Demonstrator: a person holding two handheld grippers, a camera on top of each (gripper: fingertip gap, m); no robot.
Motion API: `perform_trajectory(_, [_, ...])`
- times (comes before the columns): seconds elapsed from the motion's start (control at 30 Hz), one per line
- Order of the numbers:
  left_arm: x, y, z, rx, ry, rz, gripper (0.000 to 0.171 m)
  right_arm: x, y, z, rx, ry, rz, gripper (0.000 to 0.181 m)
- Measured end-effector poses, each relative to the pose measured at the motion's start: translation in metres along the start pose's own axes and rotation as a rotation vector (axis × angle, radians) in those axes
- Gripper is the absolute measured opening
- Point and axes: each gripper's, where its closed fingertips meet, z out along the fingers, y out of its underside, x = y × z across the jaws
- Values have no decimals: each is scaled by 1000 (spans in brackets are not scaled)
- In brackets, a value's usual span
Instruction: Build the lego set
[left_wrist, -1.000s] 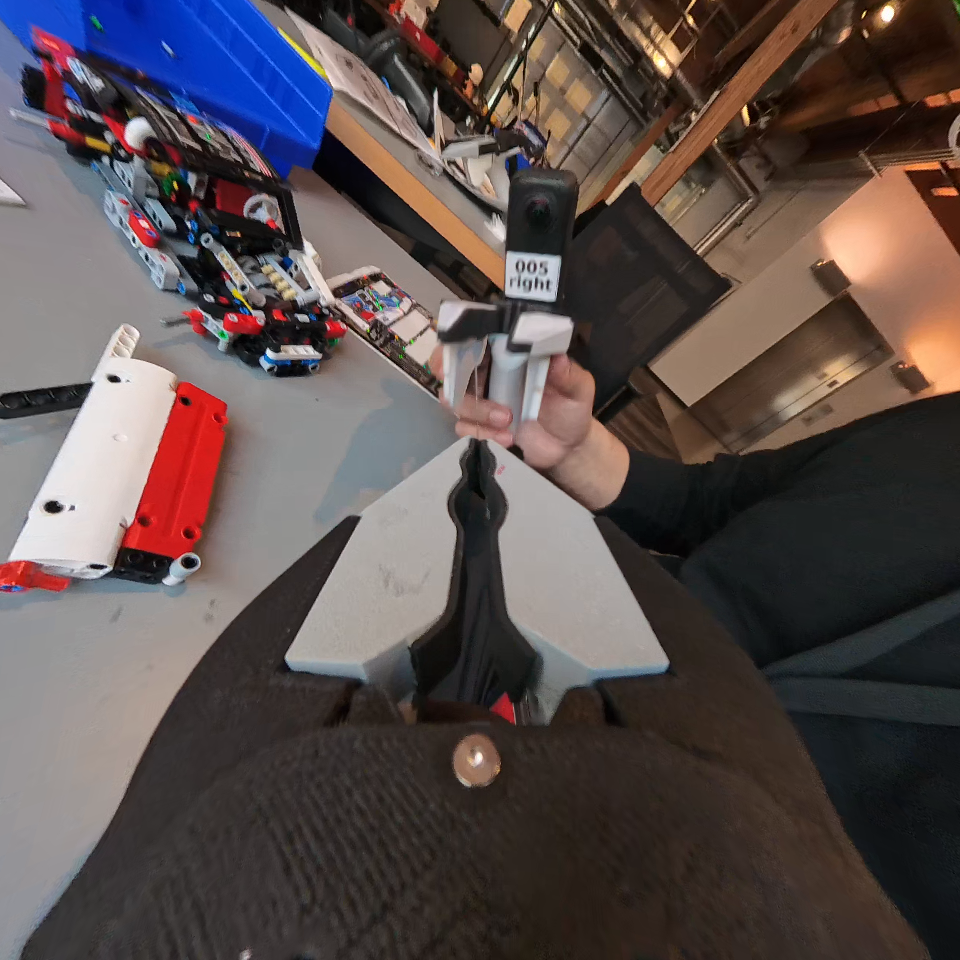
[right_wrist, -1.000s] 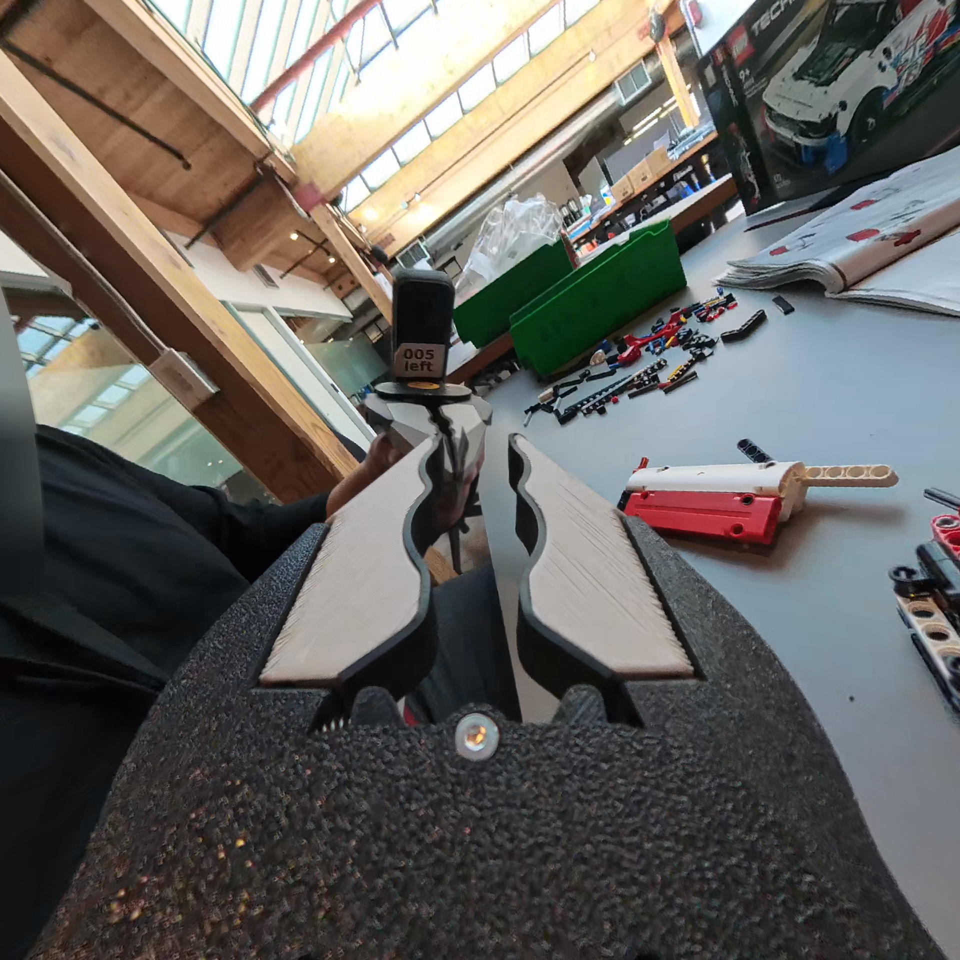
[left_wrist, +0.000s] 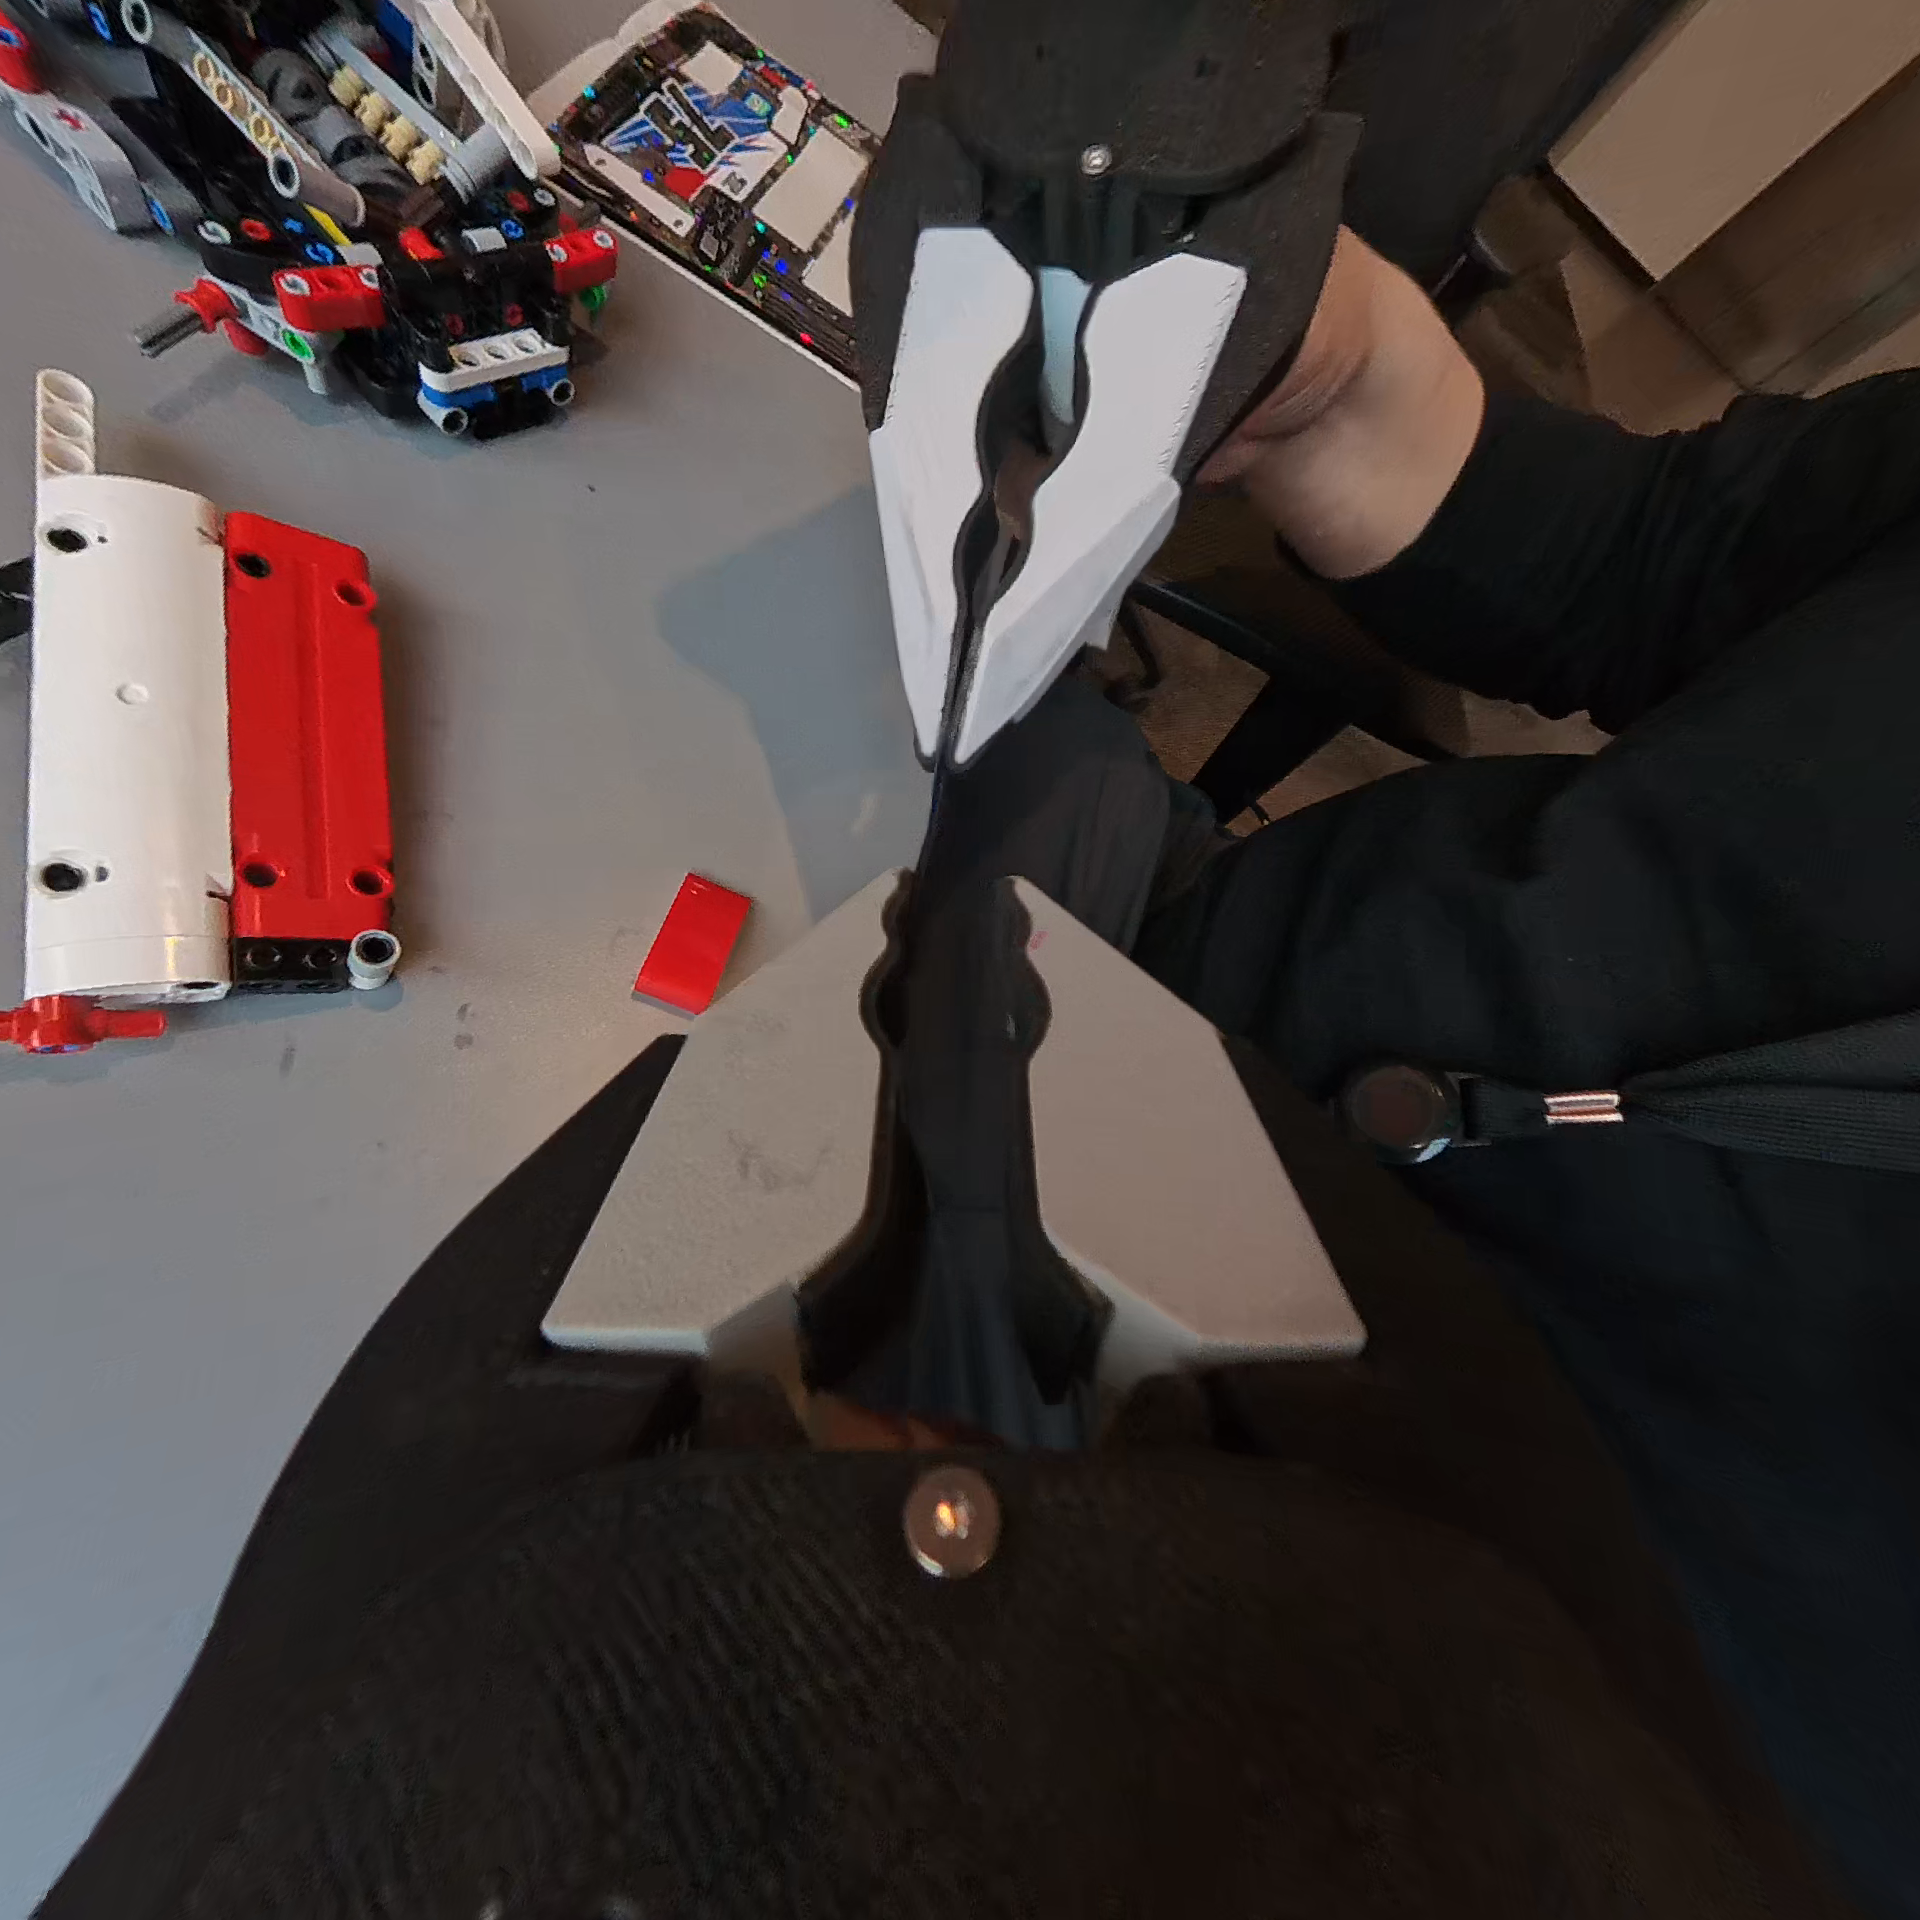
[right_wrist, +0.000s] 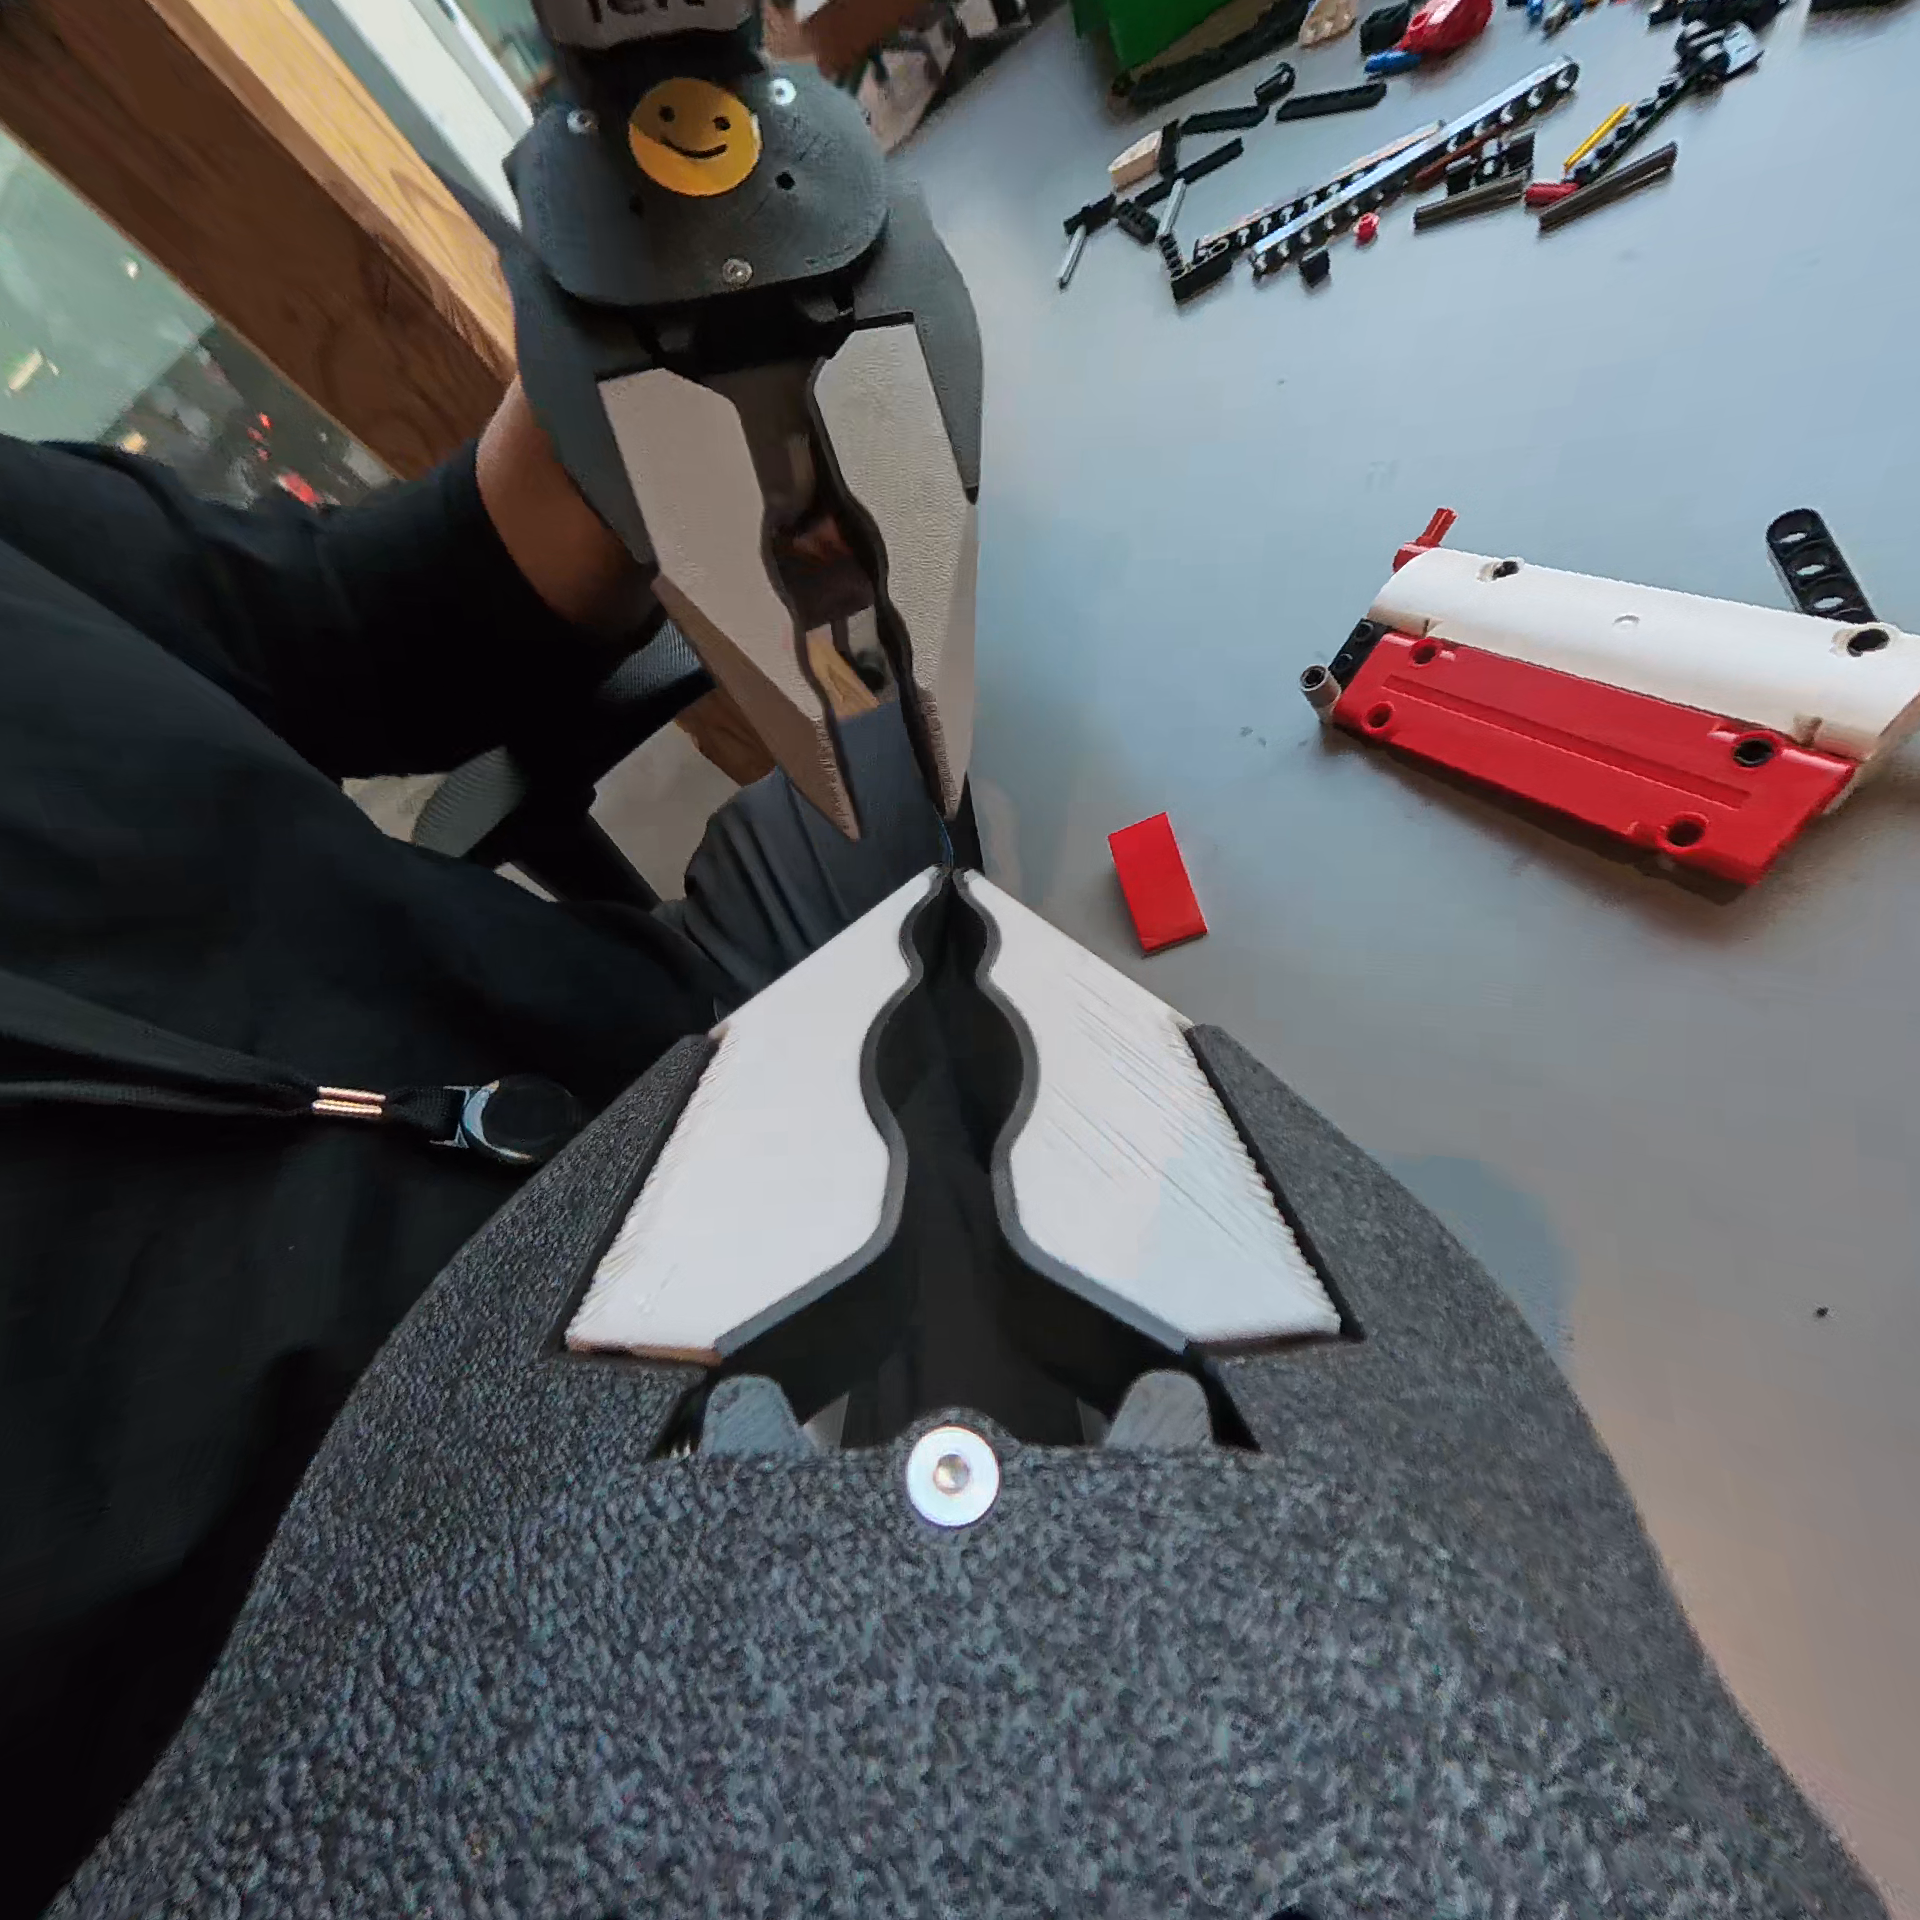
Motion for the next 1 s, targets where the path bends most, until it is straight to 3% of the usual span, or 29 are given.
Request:
perform_trajectory(0.13, [-7,-6,-11,19,-50,0,26,12,-1,-7,53,42,54,0])
perform_trajectory(0.23, [-26,-17,-34,108,-130,-45,30,6,-1,-20,109,-13,109,0])
perform_trajectory(0.37, [-56,7,-33,-47,-340,139,48,10,7,-22,116,-7,187,0])
perform_trajectory(0.6, [-70,35,8,-183,-331,215,42,19,3,-17,197,-10,291,0])
perform_trajectory(0.87, [-68,28,21,-148,-353,168,17,27,1,-15,230,7,302,0])
perform_trajectory(1.0, [-60,25,32,-138,-351,188,16,36,1,-20,260,37,332,0])
